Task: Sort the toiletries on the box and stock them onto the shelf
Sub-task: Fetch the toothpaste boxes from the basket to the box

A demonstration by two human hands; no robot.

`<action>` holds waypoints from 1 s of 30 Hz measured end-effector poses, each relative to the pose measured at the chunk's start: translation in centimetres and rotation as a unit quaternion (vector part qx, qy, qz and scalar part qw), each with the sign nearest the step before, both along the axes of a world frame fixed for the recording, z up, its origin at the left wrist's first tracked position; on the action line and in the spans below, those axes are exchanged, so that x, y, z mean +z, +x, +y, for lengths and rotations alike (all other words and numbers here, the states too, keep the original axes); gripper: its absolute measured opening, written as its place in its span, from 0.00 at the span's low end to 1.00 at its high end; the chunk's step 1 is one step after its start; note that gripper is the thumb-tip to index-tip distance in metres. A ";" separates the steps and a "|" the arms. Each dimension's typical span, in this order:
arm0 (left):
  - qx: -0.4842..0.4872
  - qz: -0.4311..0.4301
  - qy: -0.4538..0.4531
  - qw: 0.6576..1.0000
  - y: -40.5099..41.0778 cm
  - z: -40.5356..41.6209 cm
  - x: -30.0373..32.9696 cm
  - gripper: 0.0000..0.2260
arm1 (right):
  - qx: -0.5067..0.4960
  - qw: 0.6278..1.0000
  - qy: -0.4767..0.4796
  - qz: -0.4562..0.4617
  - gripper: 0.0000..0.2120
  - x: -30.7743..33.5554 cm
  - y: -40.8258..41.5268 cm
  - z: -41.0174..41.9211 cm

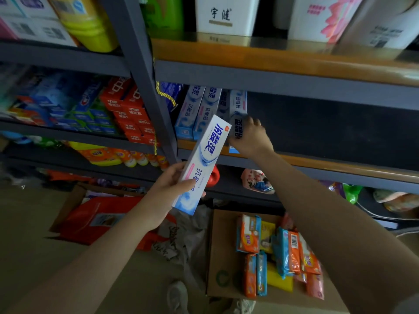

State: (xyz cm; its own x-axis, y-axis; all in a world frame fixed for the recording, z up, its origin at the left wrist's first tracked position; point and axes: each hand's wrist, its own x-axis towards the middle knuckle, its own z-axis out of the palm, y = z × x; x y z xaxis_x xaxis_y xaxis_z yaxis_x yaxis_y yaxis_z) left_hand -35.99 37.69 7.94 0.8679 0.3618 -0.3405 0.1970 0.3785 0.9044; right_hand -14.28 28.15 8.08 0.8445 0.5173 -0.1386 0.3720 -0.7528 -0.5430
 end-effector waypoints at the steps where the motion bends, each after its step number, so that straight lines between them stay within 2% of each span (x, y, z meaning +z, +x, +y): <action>1: 0.000 -0.001 -0.001 1.000 0.0 0.0 0.1 0.21 | -0.007 0.999 0.002 0.031 0.36 0.0 0.1 0.5; 3: 0.012 0.002 0.000 1.000 0.2 0.1 0.2 0.21 | -0.057 0.996 0.006 0.075 0.33 0.1 0.4 0.6; 5: 0.034 0.006 0.005 0.999 0.6 0.2 0.1 0.22 | -0.091 0.993 -0.015 0.074 0.27 0.6 1.1 -1.1; 7: 0.053 0.013 0.016 0.998 1.4 0.4 0.1 0.17 | -0.098 0.993 -0.034 0.062 0.26 1.1 1.8 -4.4; 10: 0.056 0.013 0.038 0.998 2.7 0.1 0.5 0.10 | -0.079 0.992 -0.094 0.017 0.27 1.5 1.6 -10.2; 12: 0.035 0.011 0.054 0.998 3.9 -0.6 1.0 0.10 | -0.050 0.988 -0.141 -0.026 0.25 1.8 1.4 -13.1; 15: -0.002 0.014 0.056 0.998 5.9 -2.3 1.2 0.09 | 0.046 0.981 -0.170 -0.085 0.26 2.3 1.6 -14.8; 19: -0.038 0.045 0.042 0.997 8.2 -4.1 0.7 0.08 | 0.112 0.983 -0.103 -0.100 0.25 2.8 2.0 -14.1; 25: 0.004 0.048 0.002 0.999 10.1 -4.7 -0.4 0.07 | 0.134 0.985 -0.045 -0.099 0.26 2.4 5.4 -10.0; 28: 0.069 0.051 -0.029 0.996 11.2 -3.9 -1.0 0.07 | 0.114 0.988 0.001 -0.109 0.28 1.6 6.8 -6.8; 30: 0.092 0.059 -0.082 0.991 11.6 -3.2 -1.5 0.11 | 0.067 0.994 0.072 -0.043 0.33 0.7 6.9 -4.7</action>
